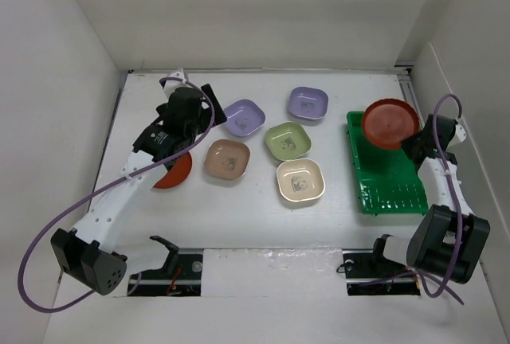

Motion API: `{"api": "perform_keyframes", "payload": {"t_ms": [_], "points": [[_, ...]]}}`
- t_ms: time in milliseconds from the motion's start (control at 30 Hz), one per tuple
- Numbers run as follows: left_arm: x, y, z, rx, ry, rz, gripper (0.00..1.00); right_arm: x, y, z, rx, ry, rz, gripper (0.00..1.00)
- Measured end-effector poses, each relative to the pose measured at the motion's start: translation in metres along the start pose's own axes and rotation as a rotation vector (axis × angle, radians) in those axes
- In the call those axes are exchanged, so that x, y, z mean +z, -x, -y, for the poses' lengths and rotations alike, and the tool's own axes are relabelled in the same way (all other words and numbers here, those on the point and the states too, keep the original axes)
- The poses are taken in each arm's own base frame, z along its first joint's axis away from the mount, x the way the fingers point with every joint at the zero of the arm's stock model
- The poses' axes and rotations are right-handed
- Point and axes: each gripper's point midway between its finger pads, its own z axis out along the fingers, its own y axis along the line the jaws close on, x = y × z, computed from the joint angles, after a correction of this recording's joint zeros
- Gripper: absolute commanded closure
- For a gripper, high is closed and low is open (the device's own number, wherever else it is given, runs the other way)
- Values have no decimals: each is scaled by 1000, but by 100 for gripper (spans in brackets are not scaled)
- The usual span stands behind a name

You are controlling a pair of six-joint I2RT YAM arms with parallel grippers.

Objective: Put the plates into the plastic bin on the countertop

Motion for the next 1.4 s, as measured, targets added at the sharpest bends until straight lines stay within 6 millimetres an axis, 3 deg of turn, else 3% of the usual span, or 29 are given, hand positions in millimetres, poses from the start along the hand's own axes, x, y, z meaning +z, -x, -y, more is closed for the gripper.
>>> {"api": "perform_keyframes", "payload": {"t_ms": [300, 367, 400, 433, 533, 600, 633, 667, 700, 767, 867, 967, 1067, 1233, 1300, 1400], "points": [[13, -32, -27, -38, 108, -45, 0, 32, -31, 28, 12, -128, -95, 91], [14, -36, -31, -46, 122, -50, 0, 35, -37, 31, 18, -137, -113, 52], [14, -38, -32, -49, 128, -53, 0, 36, -39, 32, 21, -139, -119, 43], [14, -38, -32, -55, 131, -52, 0, 35, -40, 32, 19, -136, -125, 37], [14, -38, -34, -75, 139, -52, 0, 31, -39, 29, 20, -122, -123, 32], [14, -38, -36, -95, 149, -54, 0, 20, -32, 24, 27, -103, -105, 30], [14, -38, -38, -109, 154, -54, 0, 13, -26, 20, 34, -84, -84, 18], [14, -37, -42, -124, 162, -51, 0, 8, -22, 17, 42, -71, -73, 17], [14, -36, -45, -151, 166, -49, 0, -7, -10, 6, 46, -21, -32, 1], [12, -41, -55, -203, 179, -50, 0, -31, 6, -11, 53, 65, 29, 1], [7, -65, -76, -304, 216, -71, 0, -70, 16, -41, 27, 203, 95, 1], [1, -100, -98, -397, 273, -118, 0, -103, 0, -75, -56, 354, 81, 1], [1, -130, -116, -488, 353, -159, 0, -124, -18, -103, -141, 466, 35, 1], [2, -181, -145, -620, 488, -215, 0, -151, -50, -135, -250, 617, -53, 1], [2, -195, -159, -667, 542, -226, 0, -163, -69, -144, -292, 676, -102, 1], [8, -199, -182, -759, 616, -197, 0, -183, -95, -155, -353, 756, -167, 1]]}}
